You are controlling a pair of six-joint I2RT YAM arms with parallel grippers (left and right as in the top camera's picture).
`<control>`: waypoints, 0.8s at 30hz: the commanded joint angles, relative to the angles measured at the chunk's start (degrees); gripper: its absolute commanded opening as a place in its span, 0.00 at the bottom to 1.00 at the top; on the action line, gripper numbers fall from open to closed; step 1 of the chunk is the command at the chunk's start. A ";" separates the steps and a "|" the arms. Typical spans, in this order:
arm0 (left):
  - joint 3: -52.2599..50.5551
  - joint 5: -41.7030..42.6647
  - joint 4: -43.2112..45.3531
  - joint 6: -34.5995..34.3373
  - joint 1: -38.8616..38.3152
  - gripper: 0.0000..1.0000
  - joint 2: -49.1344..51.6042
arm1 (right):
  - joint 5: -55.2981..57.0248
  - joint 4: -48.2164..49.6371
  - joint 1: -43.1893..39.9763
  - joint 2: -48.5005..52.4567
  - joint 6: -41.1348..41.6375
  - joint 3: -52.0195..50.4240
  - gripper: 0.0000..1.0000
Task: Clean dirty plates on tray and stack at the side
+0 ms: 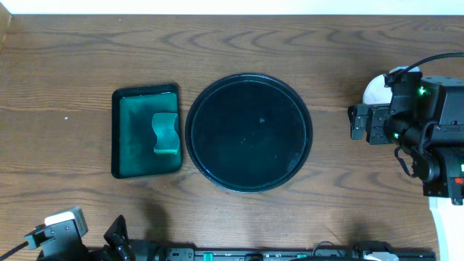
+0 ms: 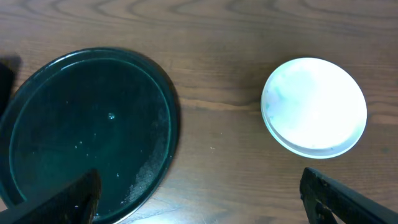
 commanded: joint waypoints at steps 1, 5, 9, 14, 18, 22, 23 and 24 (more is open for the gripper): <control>0.20 -0.72 -0.22 -0.50 -0.17 0.81 0.26 | -0.20 -0.44 0.87 -0.61 -0.68 0.59 0.99; 0.20 -0.72 -0.22 -0.50 -0.17 0.81 0.26 | -0.22 -0.31 0.96 -0.87 -0.66 0.59 0.99; 0.20 -0.72 -0.22 -0.50 -0.17 0.81 0.26 | -0.22 1.79 0.98 -3.63 -0.66 -0.07 0.99; 0.20 -0.72 -0.22 -0.50 -0.17 0.82 0.26 | -0.22 7.96 0.98 -12.70 -0.61 -6.99 0.99; 0.20 -0.72 -0.22 -0.50 -0.17 0.82 0.26 | -0.24 14.49 0.98 -22.60 0.17 -16.81 0.99; 0.20 -0.72 -0.22 -0.50 -0.17 0.82 0.26 | -0.24 21.86 0.98 -34.51 2.36 -28.50 0.99; 0.20 -0.72 -0.22 -0.50 -0.17 0.82 0.26 | -0.24 24.39 0.98 -38.60 3.10 -32.52 0.99; 0.20 -0.72 -0.22 -0.50 -0.17 0.82 0.26 | -0.26 25.57 0.96 -40.65 3.52 -34.42 0.99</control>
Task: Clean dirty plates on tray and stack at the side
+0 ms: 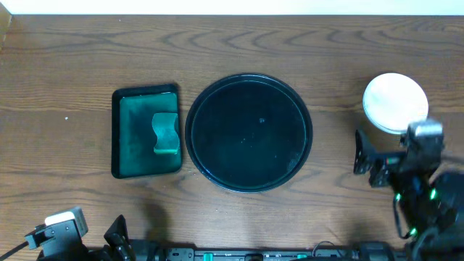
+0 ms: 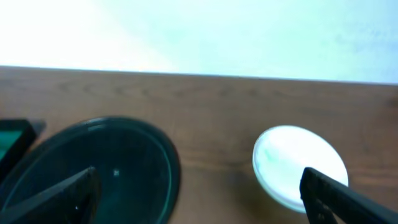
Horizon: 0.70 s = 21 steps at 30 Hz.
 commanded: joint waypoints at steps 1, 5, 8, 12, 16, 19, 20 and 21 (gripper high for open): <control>0.17 -0.70 -0.11 -0.50 -0.17 0.82 0.26 | -0.22 3.21 0.96 -8.13 2.71 -8.28 0.99; 0.17 -0.70 -0.11 -0.50 -0.17 0.82 0.26 | -1.16 8.87 0.70 -17.03 2.97 -17.03 0.99; 0.17 -0.70 -0.11 -0.50 -0.17 0.82 0.26 | -1.29 12.57 0.70 -22.12 4.63 -22.69 0.99; 0.17 -0.70 -0.11 -0.50 -0.17 0.82 0.26 | -1.40 19.61 0.70 -26.10 6.80 -29.90 0.99; 0.17 -0.70 -0.11 -0.50 -0.17 0.82 0.26 | -2.25 27.23 0.70 -27.39 7.82 -35.74 0.99; 0.17 -0.70 -0.11 -0.50 -0.17 0.82 0.26 | -2.75 31.30 0.70 -27.65 7.82 -38.69 0.99; 0.17 -0.70 -0.11 -0.50 -0.17 0.82 0.26 | -2.78 32.70 0.70 -27.65 7.82 -39.67 0.99; 0.17 -0.70 -0.11 -0.50 -0.17 0.82 0.26 | -2.80 33.86 0.70 -27.65 7.82 -40.54 0.99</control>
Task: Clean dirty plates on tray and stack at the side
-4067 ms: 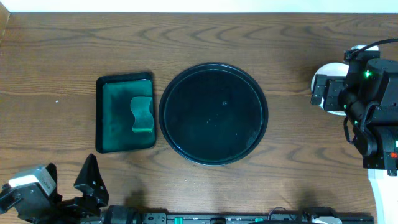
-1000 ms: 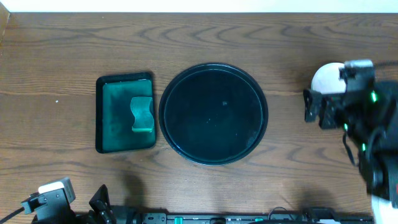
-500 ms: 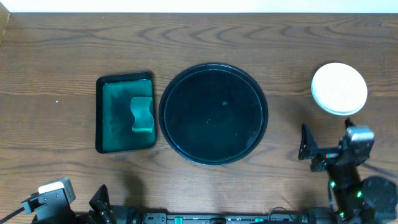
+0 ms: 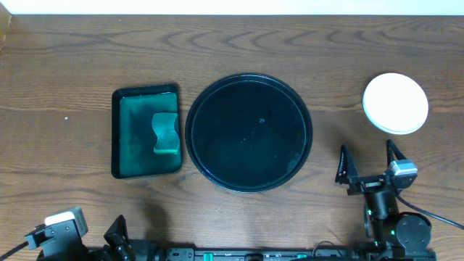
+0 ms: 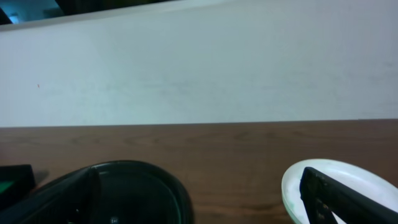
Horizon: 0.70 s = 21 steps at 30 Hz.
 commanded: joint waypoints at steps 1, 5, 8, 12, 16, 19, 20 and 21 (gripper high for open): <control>0.20 -0.72 -0.17 -0.48 -0.17 0.82 0.26 | -0.90 2.86 0.70 -0.66 1.11 -2.60 0.99; 0.20 -0.72 -0.17 -0.48 -0.17 0.82 0.26 | -0.92 4.90 0.72 -0.66 1.11 -4.42 0.99; 0.20 -0.72 -0.17 -0.48 -0.17 0.82 0.26 | -0.90 5.05 0.70 -0.66 1.09 -4.94 0.99; 0.20 -0.72 -0.17 -0.48 -0.17 0.82 0.26 | -0.59 5.11 0.70 -0.66 0.90 -6.21 0.99; 0.20 -0.72 -0.17 -0.48 -0.17 0.82 0.26 | -0.46 4.24 0.68 -0.66 0.90 -7.48 0.99; 0.20 -0.72 -0.17 -0.48 -0.17 0.82 0.26 | 0.20 3.48 0.63 -0.68 0.90 -7.45 0.99; 0.20 -0.72 -0.17 -0.48 -0.17 0.82 0.26 | 0.50 3.13 0.59 -0.68 0.90 -7.45 0.99; 0.20 -0.72 -0.17 -0.48 -0.17 0.82 0.26 | 0.90 2.45 0.57 -0.68 0.90 -7.45 0.99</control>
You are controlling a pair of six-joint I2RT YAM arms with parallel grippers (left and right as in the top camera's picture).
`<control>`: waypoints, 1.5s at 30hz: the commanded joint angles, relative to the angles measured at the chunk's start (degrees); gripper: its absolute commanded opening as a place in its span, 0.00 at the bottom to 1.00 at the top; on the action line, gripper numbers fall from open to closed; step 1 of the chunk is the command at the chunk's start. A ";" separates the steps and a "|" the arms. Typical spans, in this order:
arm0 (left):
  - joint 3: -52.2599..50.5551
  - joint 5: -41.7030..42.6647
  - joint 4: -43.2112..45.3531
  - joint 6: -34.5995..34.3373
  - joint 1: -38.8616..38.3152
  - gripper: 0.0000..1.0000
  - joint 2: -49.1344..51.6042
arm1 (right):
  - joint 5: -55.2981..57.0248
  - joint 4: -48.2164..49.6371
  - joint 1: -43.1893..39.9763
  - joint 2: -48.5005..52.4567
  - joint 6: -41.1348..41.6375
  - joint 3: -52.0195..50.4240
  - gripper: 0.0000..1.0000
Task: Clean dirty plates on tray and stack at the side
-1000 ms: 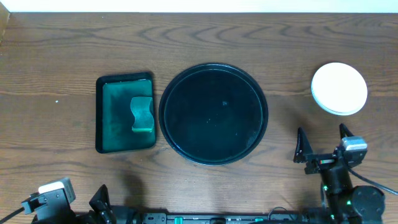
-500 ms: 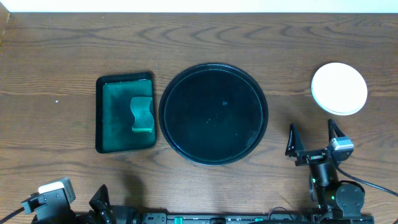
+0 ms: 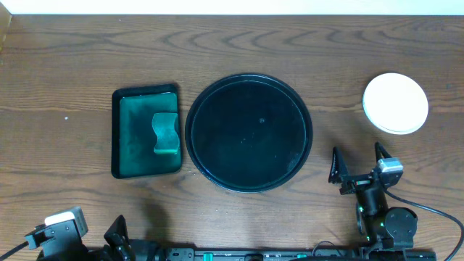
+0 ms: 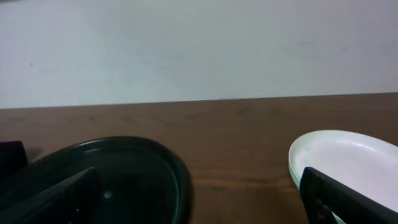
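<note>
A round dark tray (image 3: 249, 133) lies mid-table and holds only a few pale specks; its rim (image 4: 177, 180) also shows in the right wrist view. A stack of white plates (image 3: 395, 103) sits on the wood at the far right, its near edge (image 4: 348, 158) visible from the wrist. My right gripper (image 3: 357, 165) stands open and empty near the table's front edge, between tray and plates, its fingers (image 4: 339, 199) wide apart. My left arm (image 3: 61, 223) barely shows at the bottom-left edge, and its jaws cannot be made out.
A green rectangular tray (image 3: 129, 145) with a green sponge (image 3: 165, 134) lies just left of the round tray. A pale wall (image 4: 199, 50) rises behind the table's far edge. Bare wood runs between the round tray and the plates.
My right gripper has shifted slightly left along the front edge and tipped down a little, so more of the table shows in the wrist view. It stays open. Trays and plates are unmoved.
First my right gripper was open over the table's right side, next to the white plates, looking down. Then it was nearer the front, with the plates uncovered. After that it was low at the front edge looking level, where it remains, open and empty.
</note>
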 commanded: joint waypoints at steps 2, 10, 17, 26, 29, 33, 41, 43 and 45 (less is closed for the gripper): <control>0.20 -0.72 -0.17 -0.50 -0.17 0.82 0.26 | 2.21 -3.76 0.35 -0.59 0.70 -0.11 0.99; 0.20 -0.72 -0.17 -0.50 -0.17 0.82 0.26 | 2.69 -4.37 0.20 -0.57 -3.30 -0.09 0.99; 0.20 -0.72 -0.17 -0.50 -0.17 0.82 0.26 | 2.56 -4.24 0.17 -0.57 -3.13 -0.09 0.99; 0.20 -0.72 -0.17 -0.50 -0.17 0.82 0.26 | 2.54 -4.24 0.17 -0.57 -3.10 -0.09 0.99; 0.20 -0.72 -0.17 -0.50 -0.17 0.82 0.26 | 2.56 -4.24 0.17 -0.57 -3.10 -0.09 0.99; 0.20 -0.72 -0.17 -0.50 -0.17 0.82 0.26 | 2.54 -4.24 0.17 -0.57 -3.10 -0.09 0.99; 0.20 -0.72 -0.17 -0.50 -0.17 0.82 0.26 | 2.56 -4.24 0.17 -0.57 -3.10 -0.09 0.99; 0.20 -0.72 -0.17 -0.50 -0.17 0.82 0.26 | 2.56 -4.24 0.17 -0.57 -3.10 -0.09 0.99; 0.20 -0.72 -0.17 -0.50 -0.17 0.82 0.26 | 2.54 -4.22 0.17 -0.57 -3.10 -0.09 0.99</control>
